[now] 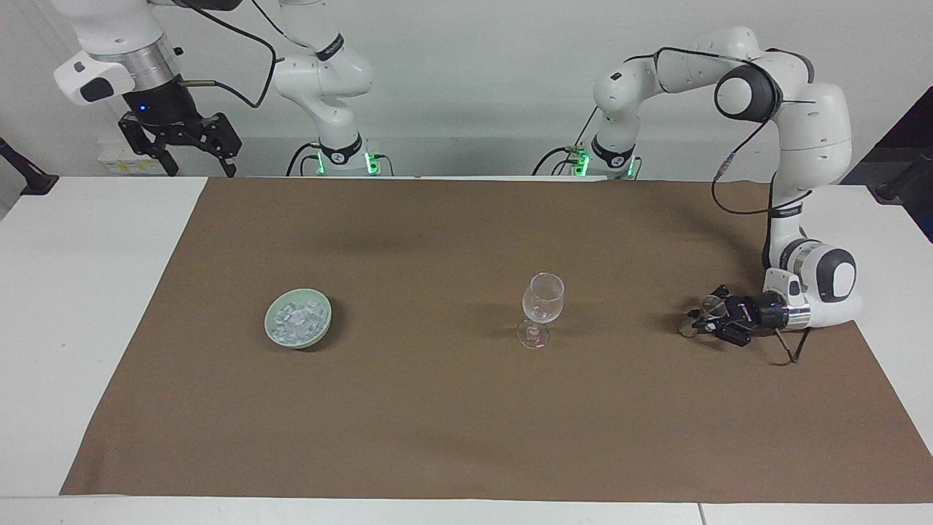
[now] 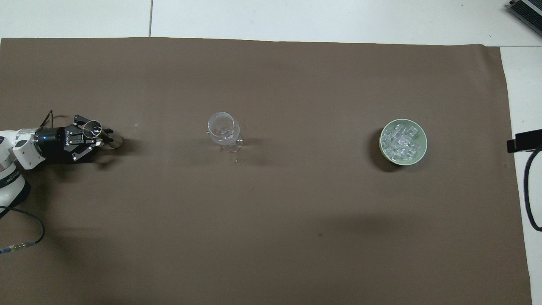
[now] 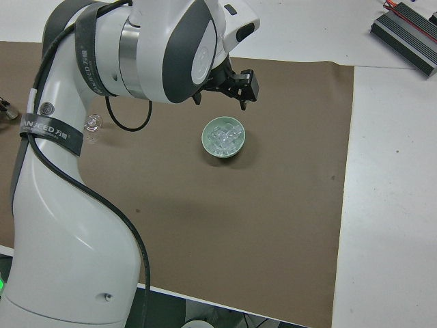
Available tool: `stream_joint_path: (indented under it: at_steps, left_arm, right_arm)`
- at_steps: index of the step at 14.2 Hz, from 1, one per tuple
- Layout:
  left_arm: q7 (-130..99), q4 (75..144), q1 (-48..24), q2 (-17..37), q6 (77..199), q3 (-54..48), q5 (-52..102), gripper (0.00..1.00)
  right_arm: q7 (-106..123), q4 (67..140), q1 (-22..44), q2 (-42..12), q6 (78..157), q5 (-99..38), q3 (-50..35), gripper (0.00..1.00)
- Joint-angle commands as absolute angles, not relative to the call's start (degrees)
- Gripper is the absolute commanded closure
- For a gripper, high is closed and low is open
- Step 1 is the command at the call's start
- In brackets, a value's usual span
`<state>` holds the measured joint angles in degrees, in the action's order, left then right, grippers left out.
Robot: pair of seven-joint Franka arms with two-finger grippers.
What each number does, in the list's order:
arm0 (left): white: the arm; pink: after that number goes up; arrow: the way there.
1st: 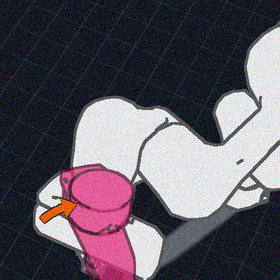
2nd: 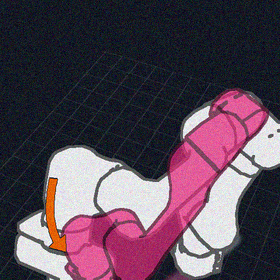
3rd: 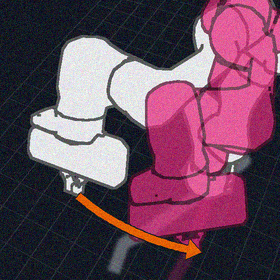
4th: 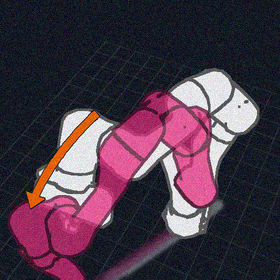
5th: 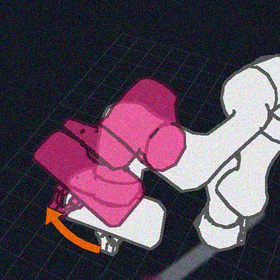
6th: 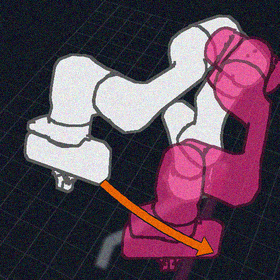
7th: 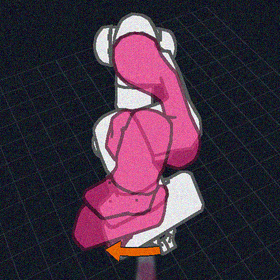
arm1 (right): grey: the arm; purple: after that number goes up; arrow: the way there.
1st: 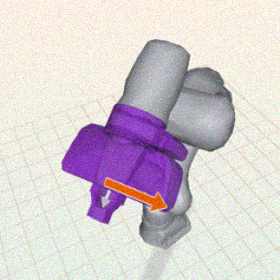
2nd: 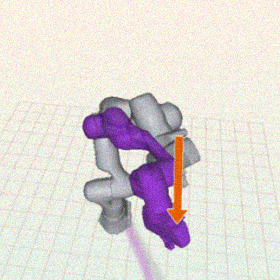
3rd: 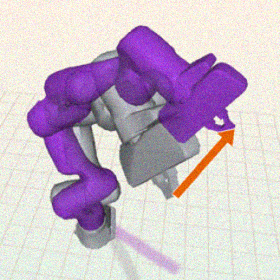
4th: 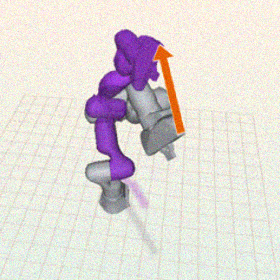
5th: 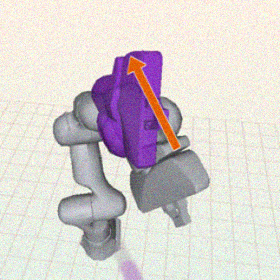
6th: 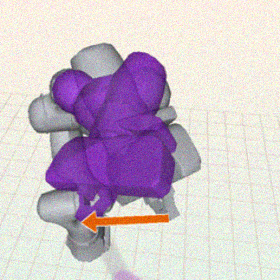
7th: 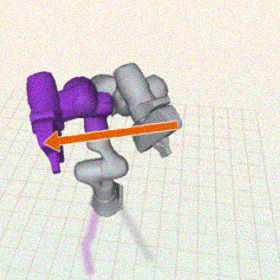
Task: Pour wine and add ice with both arms
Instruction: 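Reach the left gripper to the small metal jigger and grasp it, then lift the jigger with the left gripper and carry it over the glass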
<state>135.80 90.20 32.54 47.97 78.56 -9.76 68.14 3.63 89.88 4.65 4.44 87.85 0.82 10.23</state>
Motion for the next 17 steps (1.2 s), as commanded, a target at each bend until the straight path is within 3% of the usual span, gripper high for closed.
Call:
stream_joint_path:
  at_steps: [1,8,17]
  left_arm:
    - [136.67,90.09,31.03,45.01,77.7,-10.11,69.17,1.0]
    - [135.36,90.97,23.65,37.01,77.61,-10.2,69.17,1.0]
    - [131.84,92.46,12.67,32.0,81.56,-9.76,69.35,1.0]
  right_arm:
    - [2.55,90.26,4.31,5.19,87.54,-0.26,9.93,0.0]
    - [2.55,90.35,4.31,5.19,87.54,-0.26,9.93,0.0]
    - [2.55,90.35,4.31,5.19,87.54,-0.26,10.02,0.0]
